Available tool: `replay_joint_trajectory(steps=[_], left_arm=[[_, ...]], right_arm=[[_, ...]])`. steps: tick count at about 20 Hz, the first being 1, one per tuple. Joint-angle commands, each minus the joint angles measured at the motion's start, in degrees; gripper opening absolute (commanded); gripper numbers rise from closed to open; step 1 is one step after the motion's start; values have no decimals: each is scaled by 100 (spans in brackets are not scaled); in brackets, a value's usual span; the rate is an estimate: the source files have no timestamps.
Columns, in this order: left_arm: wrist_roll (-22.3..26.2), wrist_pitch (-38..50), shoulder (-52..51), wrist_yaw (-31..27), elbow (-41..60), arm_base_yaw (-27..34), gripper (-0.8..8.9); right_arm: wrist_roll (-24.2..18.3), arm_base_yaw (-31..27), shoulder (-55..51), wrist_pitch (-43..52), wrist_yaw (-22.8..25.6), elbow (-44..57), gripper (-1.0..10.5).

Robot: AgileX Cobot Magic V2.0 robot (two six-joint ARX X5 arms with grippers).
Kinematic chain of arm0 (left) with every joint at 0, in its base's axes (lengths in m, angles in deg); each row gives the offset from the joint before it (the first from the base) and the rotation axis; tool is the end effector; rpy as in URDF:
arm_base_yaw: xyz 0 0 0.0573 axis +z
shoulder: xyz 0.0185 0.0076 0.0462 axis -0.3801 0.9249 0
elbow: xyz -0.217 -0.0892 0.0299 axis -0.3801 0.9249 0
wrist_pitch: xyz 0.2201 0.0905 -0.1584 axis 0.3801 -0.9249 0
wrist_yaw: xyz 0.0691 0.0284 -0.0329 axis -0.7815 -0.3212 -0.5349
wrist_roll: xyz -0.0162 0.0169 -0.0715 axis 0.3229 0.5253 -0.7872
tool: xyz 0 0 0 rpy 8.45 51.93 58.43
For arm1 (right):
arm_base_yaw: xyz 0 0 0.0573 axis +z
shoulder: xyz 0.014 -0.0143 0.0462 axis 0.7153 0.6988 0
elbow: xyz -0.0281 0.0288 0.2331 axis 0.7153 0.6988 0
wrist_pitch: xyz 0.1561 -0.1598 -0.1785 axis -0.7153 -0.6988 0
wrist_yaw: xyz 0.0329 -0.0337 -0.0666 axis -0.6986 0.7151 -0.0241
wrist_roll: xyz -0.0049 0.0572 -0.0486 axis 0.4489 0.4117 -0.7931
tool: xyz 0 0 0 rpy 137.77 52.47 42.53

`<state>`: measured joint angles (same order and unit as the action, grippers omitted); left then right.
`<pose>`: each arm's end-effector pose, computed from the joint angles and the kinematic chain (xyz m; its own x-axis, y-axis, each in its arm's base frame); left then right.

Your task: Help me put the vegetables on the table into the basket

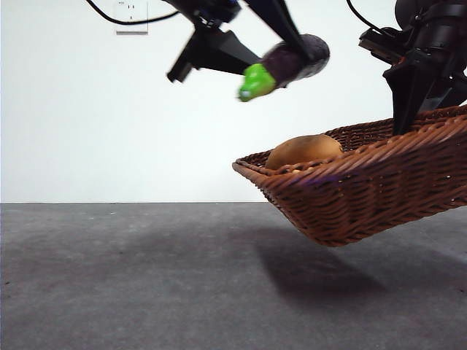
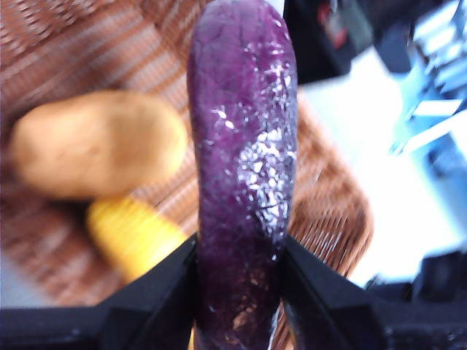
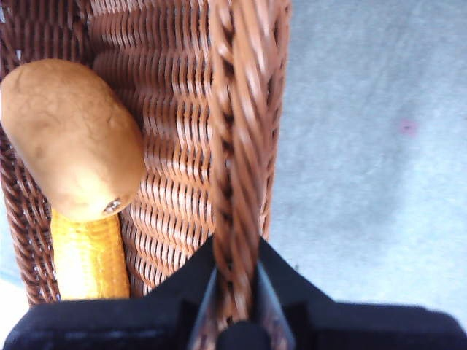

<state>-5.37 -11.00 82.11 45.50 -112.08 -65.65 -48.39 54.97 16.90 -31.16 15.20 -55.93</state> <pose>0.2730 -0.2910 0.2452 0.2368 -0.7866 -0.5703 0.5616 0.5898 -0.5803 0.3466 0.0798 0.2187 0.0854 0.3986 -0.9132 -0.1816 0.9074 0.3791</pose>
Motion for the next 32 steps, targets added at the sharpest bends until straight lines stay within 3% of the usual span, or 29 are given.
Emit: replay_joint_trajectory(steps=[1, 3, 8, 10, 13, 14, 15, 16, 17, 18, 21, 25, 28, 32], left_arm=[[-774, 313, 210, 44, 2, -74, 240], [-1099, 343, 387, 46, 2, -129, 420], [-1882, 1663, 492, 807, 0, -319, 494], [-1808, 1775, 376, 1047, -2, -297, 534], [-1220, 1266, 35, 1600, -2, -83, 529], [-866, 866, -144, 1663, -2, -28, 517], [-422, 398, -374, 1652, -2, 17, 427], [48, -85, -619, 1626, -2, 44, 271], [492, -570, -901, 1604, -2, 44, 55], [787, -1016, -1189, 1504, -2, 42, -3], [1165, -2087, -2151, 1165, -2, 9, -5], [1231, -2721, -3281, 876, -2, -50, -5], [1228, -2977, -3847, 876, -2, -50, -5], [1231, -3532, -4192, 876, -2, -50, -4]], right_arm=[[-39, 11, -28, 24, -240, -17, -10], [-42, 11, -28, 37, -400, -17, -10], [-57, 11, -28, 31, -426, -17, -10], [-55, 11, -28, 20, -304, -17, -11], [-50, 4, -26, 76, -72, -17, -11], [-33, 0, -24, 157, 20, -17, -11], [-9, -2, -24, 264, 177, -17, -11], [46, -22, -22, 380, 348, -17, -10], [103, -44, -20, 492, 459, -17, -10], [116, -48, -17, 636, 479, -17, -11], [116, -258, 15, 1093, 378, -17, -11], [39, -820, 387, 1357, -374, -39, -11], [-232, -981, 1025, 938, -389, -428, -11], [-234, -981, 1969, 651, -415, -1362, -11]])
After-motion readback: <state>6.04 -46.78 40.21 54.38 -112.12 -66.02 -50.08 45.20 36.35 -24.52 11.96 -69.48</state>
